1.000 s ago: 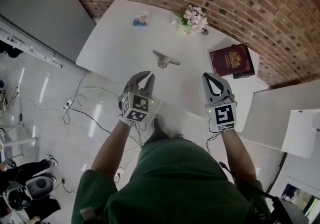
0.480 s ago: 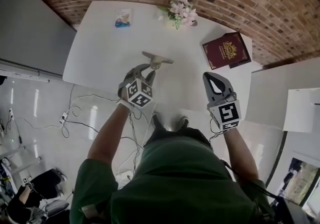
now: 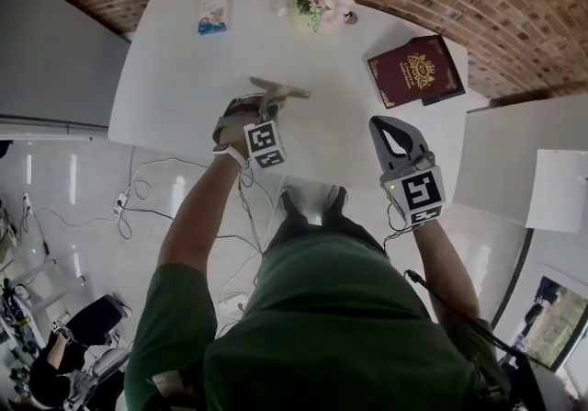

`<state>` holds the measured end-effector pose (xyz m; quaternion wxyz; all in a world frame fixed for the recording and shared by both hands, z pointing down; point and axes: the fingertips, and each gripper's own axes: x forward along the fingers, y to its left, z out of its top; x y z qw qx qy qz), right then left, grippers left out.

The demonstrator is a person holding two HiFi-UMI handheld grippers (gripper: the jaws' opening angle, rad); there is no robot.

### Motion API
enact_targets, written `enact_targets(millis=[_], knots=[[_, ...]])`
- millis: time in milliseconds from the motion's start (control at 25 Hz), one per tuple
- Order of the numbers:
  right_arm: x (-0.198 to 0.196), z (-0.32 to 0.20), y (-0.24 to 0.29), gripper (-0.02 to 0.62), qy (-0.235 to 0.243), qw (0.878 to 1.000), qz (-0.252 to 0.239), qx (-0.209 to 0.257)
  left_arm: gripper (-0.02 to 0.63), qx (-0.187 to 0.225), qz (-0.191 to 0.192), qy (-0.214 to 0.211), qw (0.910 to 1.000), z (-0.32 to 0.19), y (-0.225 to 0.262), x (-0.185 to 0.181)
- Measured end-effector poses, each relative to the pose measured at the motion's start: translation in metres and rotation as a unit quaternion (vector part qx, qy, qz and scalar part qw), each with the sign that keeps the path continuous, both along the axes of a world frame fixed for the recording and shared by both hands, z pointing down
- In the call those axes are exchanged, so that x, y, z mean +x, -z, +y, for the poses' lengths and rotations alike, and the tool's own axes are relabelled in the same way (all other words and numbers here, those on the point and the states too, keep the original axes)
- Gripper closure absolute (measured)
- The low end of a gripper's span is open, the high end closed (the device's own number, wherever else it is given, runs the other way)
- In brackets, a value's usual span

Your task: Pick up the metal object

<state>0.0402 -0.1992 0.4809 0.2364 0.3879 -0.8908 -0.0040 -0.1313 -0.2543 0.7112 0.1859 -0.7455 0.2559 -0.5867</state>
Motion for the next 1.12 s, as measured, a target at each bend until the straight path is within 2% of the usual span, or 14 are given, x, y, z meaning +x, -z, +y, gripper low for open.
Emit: enact_targets(millis=[160, 400, 560, 680, 840, 1120], knots=[[0.006, 0.004, -0.004, 0.592, 0.014, 0.999, 0.035, 0.007, 0.526, 0.024, -0.061, -0.011, 0.9978, -0.007, -0.018, -0.003], [0.024, 0.009, -0.015, 0.592, 0.007, 0.999, 0.038, -0.006, 0.537, 0.058, -0.089, -0.002, 0.9943, -0.016, -0.027, -0.006], [0.032, 0.013, -0.02, 0.592, 0.006, 0.999, 0.043, -0.004, 0.558, 0.075, -0.091, -0.002, 0.9931, -0.021, -0.026, -0.006], [0.034, 0.015, -0.023, 0.592, 0.009, 0.999, 0.042, -0.008, 0.577, 0.081, -0.076, 0.001, 0.9938, -0.024, -0.018, -0.003], [0.034, 0.019, -0.026, 0.592, 0.013, 0.999, 0.038, -0.016, 0.583, 0.065, -0.048, 0.022, 0.9964, -0.02, -0.009, -0.001], [0.028, 0.021, -0.023, 0.592, 0.024, 0.999, 0.024, -0.021, 0.584, 0.049, 0.047, 0.089, 0.9938, -0.006, 0.022, 0.001]])
